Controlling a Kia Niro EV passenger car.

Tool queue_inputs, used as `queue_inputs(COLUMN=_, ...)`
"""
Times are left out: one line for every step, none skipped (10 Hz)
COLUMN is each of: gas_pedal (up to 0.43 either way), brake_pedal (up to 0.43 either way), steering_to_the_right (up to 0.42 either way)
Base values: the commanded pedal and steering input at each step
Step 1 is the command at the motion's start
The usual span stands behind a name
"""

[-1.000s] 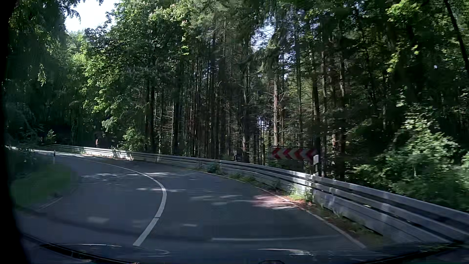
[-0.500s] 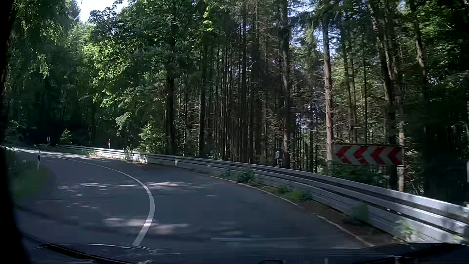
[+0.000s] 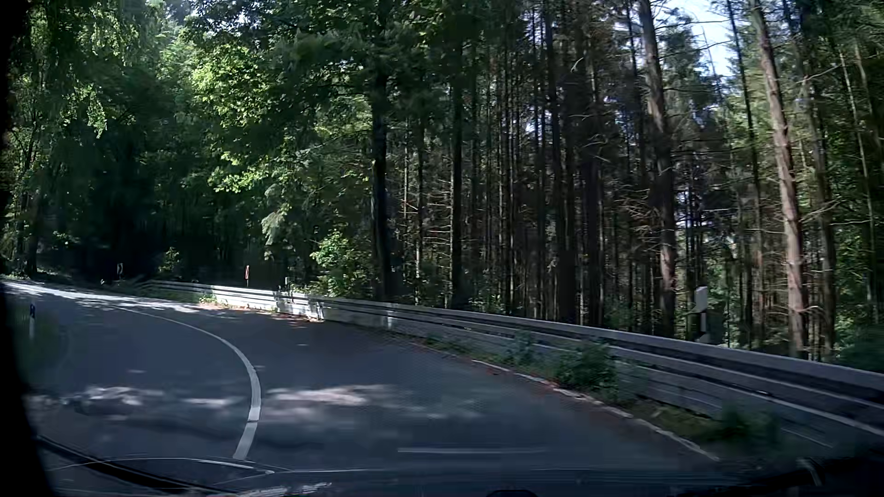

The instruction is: Follow the waypoints while adhering to traffic rules and regulations

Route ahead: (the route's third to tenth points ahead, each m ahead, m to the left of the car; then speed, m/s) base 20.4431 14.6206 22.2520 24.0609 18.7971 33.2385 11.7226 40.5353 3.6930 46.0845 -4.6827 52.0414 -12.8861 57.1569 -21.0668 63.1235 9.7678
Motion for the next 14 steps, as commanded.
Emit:
queue_inputs(gas_pedal=0.157, brake_pedal=0.0, steering_to_the_right=-0.176)
queue_inputs(gas_pedal=0.157, brake_pedal=0.0, steering_to_the_right=-0.184)
queue_inputs(gas_pedal=0.157, brake_pedal=0.0, steering_to_the_right=-0.192)
queue_inputs(gas_pedal=0.157, brake_pedal=0.0, steering_to_the_right=-0.2)
queue_inputs(gas_pedal=0.157, brake_pedal=0.0, steering_to_the_right=-0.204)
queue_inputs(gas_pedal=0.157, brake_pedal=0.0, steering_to_the_right=-0.206)
queue_inputs(gas_pedal=0.157, brake_pedal=0.0, steering_to_the_right=-0.209)
queue_inputs(gas_pedal=0.157, brake_pedal=0.0, steering_to_the_right=-0.217)
queue_inputs(gas_pedal=0.169, brake_pedal=0.0, steering_to_the_right=-0.223)
queue_inputs(gas_pedal=0.197, brake_pedal=0.0, steering_to_the_right=-0.229)
queue_inputs(gas_pedal=0.197, brake_pedal=0.0, steering_to_the_right=-0.235)
queue_inputs(gas_pedal=0.209, brake_pedal=0.0, steering_to_the_right=-0.242)
queue_inputs(gas_pedal=0.22, brake_pedal=0.0, steering_to_the_right=-0.246)
queue_inputs(gas_pedal=0.22, brake_pedal=0.0, steering_to_the_right=-0.251)
